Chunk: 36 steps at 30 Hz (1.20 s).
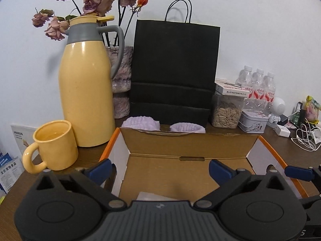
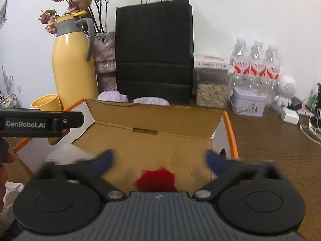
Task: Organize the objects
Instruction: 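Carry the rose and tissue pack into the cardboard box and open both tools, then grasp the sparkly plastic bag with the left tool while the right tool grasps the plush sheep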
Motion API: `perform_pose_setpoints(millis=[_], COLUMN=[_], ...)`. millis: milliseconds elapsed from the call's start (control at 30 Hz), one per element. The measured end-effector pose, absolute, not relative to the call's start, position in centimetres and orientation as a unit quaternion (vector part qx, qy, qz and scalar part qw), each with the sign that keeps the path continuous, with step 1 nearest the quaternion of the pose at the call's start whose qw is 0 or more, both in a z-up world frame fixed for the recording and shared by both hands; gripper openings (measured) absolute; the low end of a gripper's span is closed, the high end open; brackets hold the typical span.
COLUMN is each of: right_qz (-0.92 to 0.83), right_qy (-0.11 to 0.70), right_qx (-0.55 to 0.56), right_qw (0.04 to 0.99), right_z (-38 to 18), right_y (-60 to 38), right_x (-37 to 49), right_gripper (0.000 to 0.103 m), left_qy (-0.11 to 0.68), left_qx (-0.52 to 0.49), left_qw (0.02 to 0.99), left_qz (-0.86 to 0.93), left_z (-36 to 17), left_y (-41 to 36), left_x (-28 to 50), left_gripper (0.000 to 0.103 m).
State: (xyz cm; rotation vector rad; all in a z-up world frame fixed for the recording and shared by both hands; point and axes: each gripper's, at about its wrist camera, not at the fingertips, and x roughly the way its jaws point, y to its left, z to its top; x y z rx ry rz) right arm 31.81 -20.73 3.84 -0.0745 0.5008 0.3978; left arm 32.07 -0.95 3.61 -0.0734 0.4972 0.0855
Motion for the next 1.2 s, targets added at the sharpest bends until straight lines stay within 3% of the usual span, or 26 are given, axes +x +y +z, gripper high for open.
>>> perform_pose_setpoints(millis=[600,1200], right_qz=[0.199,0.217], right_qy=[0.215,0.185], right_qx=[-0.035,-0.015], right_qw=[0.956,0.958], right_z=[6.0,9.0], right_y=[-21.3,-23.1], right_x=[29.5,20.6], right_gripper=[0.103,0.103], left_qy=[0.226,0.203], left_qx=[-0.031,-0.024], left_qw=[0.973,0.978], left_qz=[0.041,0.045], left_z=[5.2,8.1], left_y=[-1.4,-0.6], left_x=[30.0,20.5], left_gripper=[0.103,0.103])
